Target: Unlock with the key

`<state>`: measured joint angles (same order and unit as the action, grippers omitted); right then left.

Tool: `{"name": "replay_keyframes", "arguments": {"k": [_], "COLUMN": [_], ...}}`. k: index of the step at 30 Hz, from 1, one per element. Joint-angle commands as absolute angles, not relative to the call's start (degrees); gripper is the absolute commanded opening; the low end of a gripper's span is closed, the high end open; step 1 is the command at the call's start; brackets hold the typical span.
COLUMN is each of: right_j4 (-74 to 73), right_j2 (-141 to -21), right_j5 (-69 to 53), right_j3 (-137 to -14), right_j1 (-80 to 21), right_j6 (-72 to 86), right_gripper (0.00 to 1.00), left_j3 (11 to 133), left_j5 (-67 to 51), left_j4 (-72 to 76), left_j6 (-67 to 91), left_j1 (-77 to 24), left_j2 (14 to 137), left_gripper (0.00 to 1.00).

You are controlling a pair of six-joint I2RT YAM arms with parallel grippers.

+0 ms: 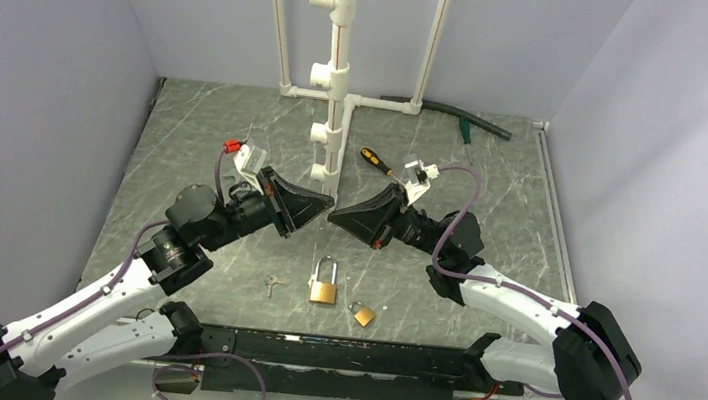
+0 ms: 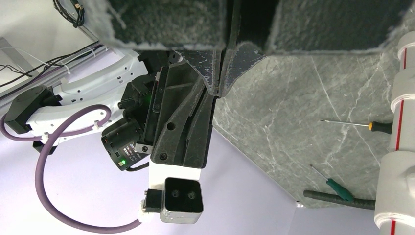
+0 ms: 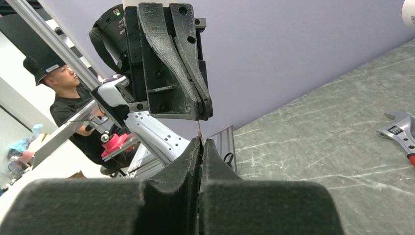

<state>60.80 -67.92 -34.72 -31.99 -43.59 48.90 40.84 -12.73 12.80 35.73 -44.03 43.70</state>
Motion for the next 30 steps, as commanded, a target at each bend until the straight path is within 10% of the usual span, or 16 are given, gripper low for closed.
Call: {"name": "replay_keyframes", "arguments": {"k": [1,8,20,30], "right_j4": [64.2,58.7,43.1,24.4], "right_j2": [-67.2,-65.7,-59.3,-47.4], "right_j5": [-34.8,-32.1,-23.0,-11.0], "right_j3": [-33.8,-33.3,-27.6,-21.5], "right_j1": [-43.9,-43.9,-43.9,-43.9], "right_j6": [47.9,45.8,40.1,35.4], "right_gripper": [0.00,0.00,0.00,0.00], "left_j3": [40.5,41.1,44.3,48.9], "left_j5": [-11.8,-10.6,-5.7,-1.7], "left_j4": [13.8,11.9,1.2,-8.0], "left_j6": [35.3,35.1,33.5,32.5], "left_j1": [-44.0,-44.0,-44.0,-44.0], "left_j2": [43.3,43.9,45.3,49.5], "left_gripper": [0.00,0.05,0.90,0.99]}}
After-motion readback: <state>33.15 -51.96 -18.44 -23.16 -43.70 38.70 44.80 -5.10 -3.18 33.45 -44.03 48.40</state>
